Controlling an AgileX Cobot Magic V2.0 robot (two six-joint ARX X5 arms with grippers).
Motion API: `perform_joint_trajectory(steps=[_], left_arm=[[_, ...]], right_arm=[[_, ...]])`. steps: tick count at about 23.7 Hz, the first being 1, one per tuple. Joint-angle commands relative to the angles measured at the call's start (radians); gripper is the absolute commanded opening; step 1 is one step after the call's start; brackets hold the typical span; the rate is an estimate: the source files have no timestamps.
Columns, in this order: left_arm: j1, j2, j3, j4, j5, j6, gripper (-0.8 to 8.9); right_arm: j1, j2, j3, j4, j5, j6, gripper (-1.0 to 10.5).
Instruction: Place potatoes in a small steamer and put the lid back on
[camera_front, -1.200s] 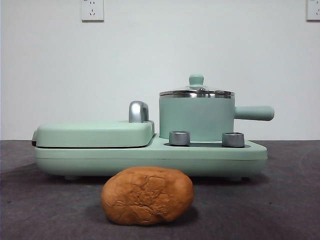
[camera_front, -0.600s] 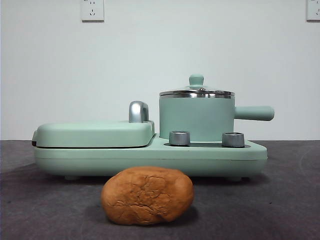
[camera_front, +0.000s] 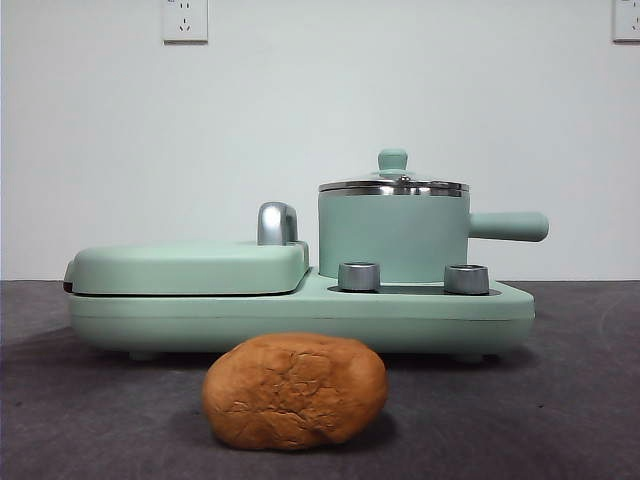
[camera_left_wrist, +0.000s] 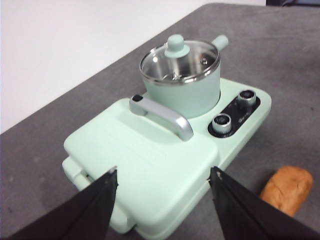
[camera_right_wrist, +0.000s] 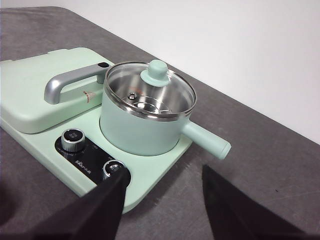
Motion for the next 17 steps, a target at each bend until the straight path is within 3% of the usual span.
perform_joint_trajectory(steps=[1,8,17], left_arm=[[-0.01,0.029,0.018,0.065,0.0,-0.084,2.99],[-0.061,0.142,0.018,0.265,-0.01,-0.215,2.98],[-0.18,0.327,0.018,0.535,-0.068,-0.25,2.71]], right_arm=[[0.004,0.004,0.016,0.008,-0.002,-0.005,2.4],[0.004,0.004,0.016,0.008,0.0,-0.005,2.4],[0.004,0.004,0.016,0.008,0.0,-0.005,2.4]])
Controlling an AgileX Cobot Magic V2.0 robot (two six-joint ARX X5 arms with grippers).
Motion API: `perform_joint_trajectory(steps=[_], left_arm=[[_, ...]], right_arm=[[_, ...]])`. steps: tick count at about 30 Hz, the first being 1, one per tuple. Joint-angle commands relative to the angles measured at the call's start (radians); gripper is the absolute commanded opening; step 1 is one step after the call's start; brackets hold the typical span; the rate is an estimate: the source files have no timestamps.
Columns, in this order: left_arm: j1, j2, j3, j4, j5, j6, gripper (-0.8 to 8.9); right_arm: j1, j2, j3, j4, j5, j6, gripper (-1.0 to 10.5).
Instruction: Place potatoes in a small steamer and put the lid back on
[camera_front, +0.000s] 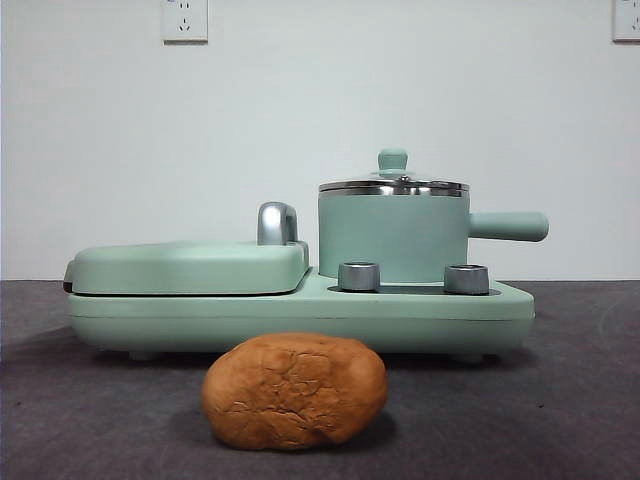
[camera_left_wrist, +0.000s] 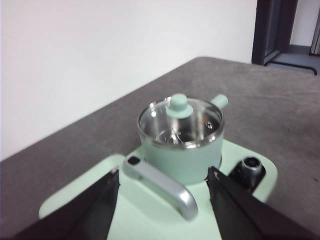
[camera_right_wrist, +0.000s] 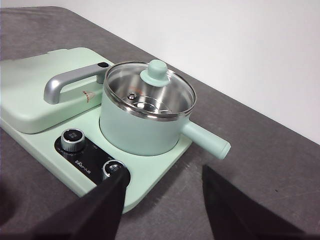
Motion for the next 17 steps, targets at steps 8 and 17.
perform_joint_trajectory(steps=[8,17], left_arm=[[-0.136,0.239,0.085,0.15,-0.074,-0.046,2.72],[-0.238,0.501,0.263,0.152,-0.095,-0.038,2.73]], right_arm=[[0.004,0.004,0.016,0.008,0.0,-0.005,2.4],[0.004,0.004,0.016,0.008,0.0,-0.005,2.4]])
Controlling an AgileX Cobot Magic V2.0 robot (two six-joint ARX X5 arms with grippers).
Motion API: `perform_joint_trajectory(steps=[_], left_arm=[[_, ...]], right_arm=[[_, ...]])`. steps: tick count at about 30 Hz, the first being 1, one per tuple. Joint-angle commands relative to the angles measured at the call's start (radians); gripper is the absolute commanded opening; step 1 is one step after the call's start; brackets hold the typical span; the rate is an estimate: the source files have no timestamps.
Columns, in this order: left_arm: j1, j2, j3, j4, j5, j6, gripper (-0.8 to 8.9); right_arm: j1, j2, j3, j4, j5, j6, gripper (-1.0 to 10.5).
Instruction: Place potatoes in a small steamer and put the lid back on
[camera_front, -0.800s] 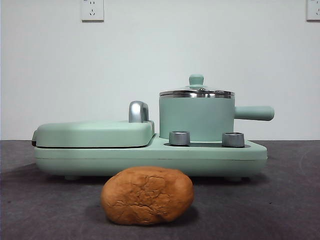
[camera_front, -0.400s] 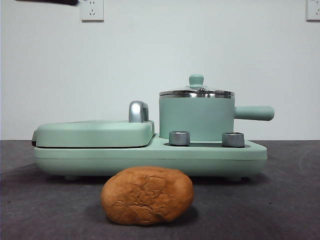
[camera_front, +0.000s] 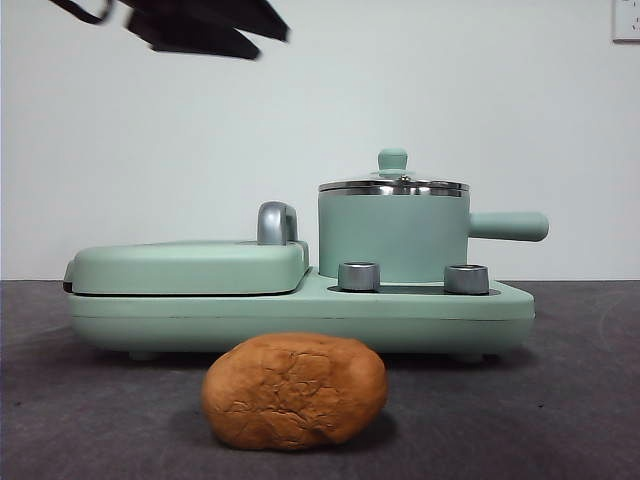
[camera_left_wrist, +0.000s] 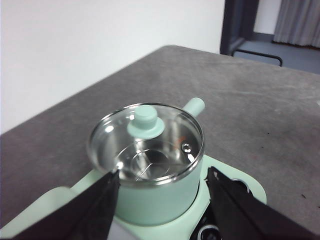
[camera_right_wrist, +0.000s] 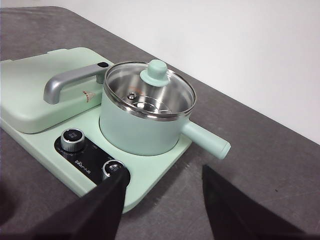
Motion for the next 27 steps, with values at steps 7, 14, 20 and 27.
perform_joint_trajectory(steps=[7,14,20,27], left_arm=[[-0.07,0.266,0.224,0.026,-0.03,0.026,2.8],[-0.106,0.418,0.367,0.034,-0.03,0.025,2.8],[-0.114,0.516,0.434,0.069,-0.039,0.026,2.8],[-0.115,0.605,0.498,0.07,-0.052,0.018,2.81]], right_arm=[[0.004,0.004,0.016,0.008,0.0,-0.005,2.4],[0.004,0.004,0.016,0.008,0.0,-0.005,2.4],[0.004,0.004,0.016,0.008,0.0,-0.004,2.4],[0.004,0.004,0.016,0.006,0.0,-0.004,2.4]])
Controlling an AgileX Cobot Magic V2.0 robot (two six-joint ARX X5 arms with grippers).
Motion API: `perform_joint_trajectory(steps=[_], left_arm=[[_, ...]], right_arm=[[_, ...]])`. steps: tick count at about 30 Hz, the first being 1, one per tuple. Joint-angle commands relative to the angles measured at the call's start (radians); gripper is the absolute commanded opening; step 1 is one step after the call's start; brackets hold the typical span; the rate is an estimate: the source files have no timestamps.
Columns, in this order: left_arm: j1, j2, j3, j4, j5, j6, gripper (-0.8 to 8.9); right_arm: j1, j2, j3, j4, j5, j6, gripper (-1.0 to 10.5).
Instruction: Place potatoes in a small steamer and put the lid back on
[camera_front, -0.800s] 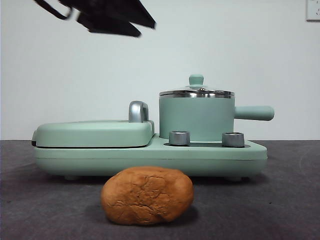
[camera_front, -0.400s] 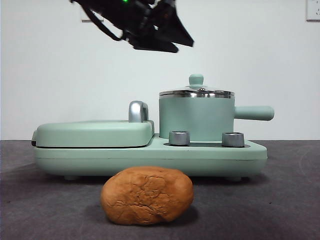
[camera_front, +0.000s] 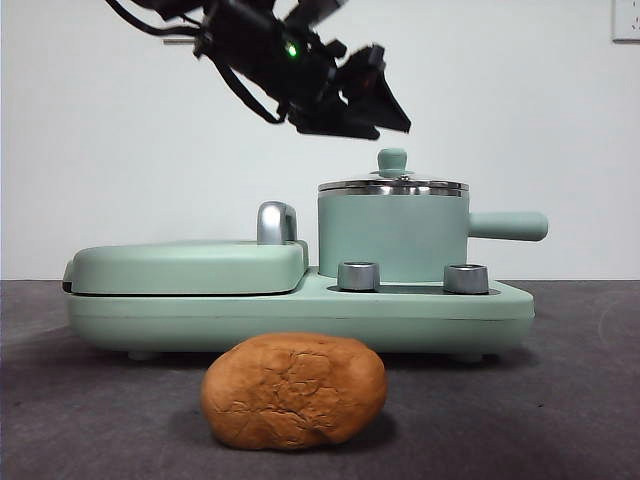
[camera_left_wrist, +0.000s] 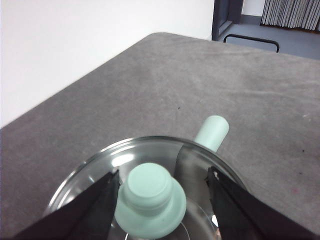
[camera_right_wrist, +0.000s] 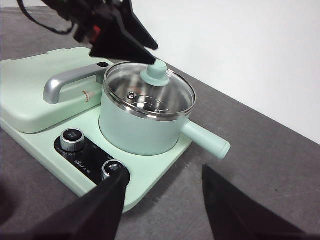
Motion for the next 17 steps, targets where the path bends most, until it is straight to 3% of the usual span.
perform_joint_trajectory(steps=[1,17], left_arm=[[-0.01,0.039,0.039,0.016,-0.002,-0.002,2.81],[-0.01,0.145,0.075,0.055,-0.006,-0.012,2.8]], right_arm=[[0.004,0.004,0.016,0.006,0.0,-0.004,2.4],[0.004,0.004,0.016,0.005,0.007,-0.004,2.4]])
